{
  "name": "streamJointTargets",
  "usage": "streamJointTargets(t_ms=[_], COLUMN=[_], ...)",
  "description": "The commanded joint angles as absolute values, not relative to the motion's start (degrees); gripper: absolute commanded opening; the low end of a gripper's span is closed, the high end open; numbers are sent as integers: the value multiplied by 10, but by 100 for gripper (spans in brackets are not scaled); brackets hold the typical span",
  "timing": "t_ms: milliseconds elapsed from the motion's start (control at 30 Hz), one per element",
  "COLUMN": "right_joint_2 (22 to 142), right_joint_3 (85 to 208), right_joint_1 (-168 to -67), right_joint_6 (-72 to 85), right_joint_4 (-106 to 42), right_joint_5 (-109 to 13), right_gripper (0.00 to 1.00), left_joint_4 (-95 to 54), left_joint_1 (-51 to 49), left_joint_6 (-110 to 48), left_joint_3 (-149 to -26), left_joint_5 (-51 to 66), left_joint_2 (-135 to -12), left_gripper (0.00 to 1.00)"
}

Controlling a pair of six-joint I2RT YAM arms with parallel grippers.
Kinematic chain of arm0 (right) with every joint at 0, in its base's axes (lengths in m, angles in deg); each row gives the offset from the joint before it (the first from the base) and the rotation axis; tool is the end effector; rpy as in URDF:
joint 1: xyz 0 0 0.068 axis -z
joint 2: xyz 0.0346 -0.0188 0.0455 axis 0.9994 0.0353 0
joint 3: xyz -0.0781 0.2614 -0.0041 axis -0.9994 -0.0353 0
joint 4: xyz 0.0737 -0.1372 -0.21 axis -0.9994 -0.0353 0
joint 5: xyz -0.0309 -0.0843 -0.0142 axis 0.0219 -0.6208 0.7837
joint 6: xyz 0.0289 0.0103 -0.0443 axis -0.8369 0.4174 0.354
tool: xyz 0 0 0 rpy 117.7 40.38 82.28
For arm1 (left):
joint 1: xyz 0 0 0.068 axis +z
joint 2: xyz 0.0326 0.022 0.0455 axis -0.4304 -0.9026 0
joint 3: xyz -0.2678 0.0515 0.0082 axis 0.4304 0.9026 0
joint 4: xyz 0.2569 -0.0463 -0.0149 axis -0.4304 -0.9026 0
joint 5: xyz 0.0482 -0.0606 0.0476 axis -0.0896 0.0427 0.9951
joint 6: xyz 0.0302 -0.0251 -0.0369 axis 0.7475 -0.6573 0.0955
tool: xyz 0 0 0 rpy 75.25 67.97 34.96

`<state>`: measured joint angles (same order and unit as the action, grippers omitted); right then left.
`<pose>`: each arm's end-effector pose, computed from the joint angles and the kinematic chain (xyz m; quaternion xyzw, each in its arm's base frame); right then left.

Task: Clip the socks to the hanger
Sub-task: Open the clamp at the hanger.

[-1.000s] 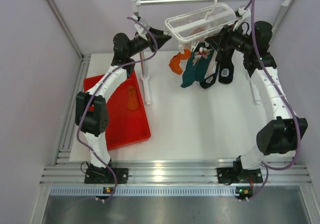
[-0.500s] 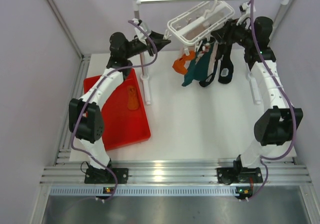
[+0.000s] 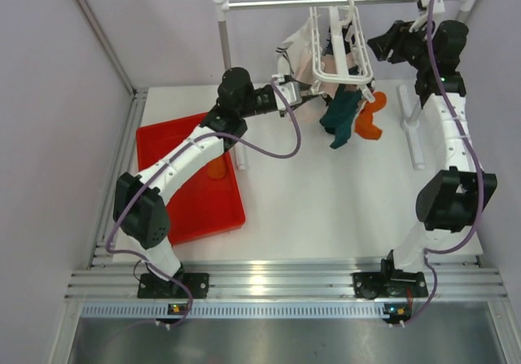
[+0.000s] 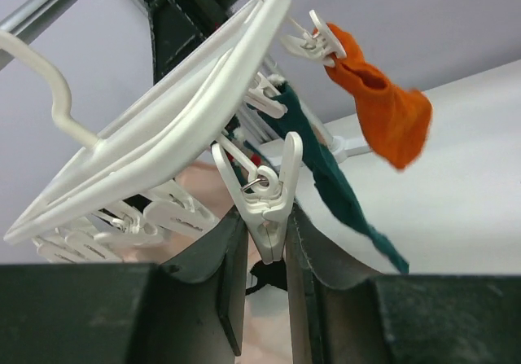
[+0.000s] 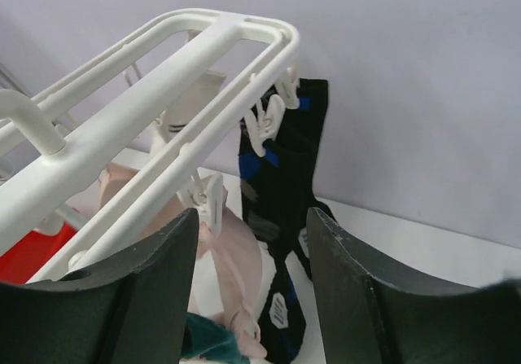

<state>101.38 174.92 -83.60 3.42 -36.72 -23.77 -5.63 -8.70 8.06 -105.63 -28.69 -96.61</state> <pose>0.4135 -0.0130 0.4448 -0.1035 0.7079 0.2252 0.6614 0.3231 -0.2497 0.4151 0.5563 0.3663 -0.2838 0.6898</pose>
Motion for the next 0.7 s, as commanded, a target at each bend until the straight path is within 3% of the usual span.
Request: streamJointTargets(t_ms=[0, 300, 533, 667], right_joint_2=[937, 820, 759, 731], right_joint_3=[1759, 1713, 1631, 1571], right_joint_1=[-802, -780, -785, -797], right_joint_6=[39, 13, -138, -171], right_joint_4=[-338, -373, -388, -403], right_joint_5=[-198, -134, -124, -120], right_gripper=[56, 62, 50, 47], left_joint_4=[-56, 38, 163, 196], left_joint_1=[-106, -148, -186, -196], left_joint_6=[179, 186, 327, 365], left_joint_3=[-1050, -1054, -950, -929], left_joint_5=[-235, -86, -16, 28], left_joint_2=[-961, -989, -972, -968], left_gripper=[0, 0, 0, 0])
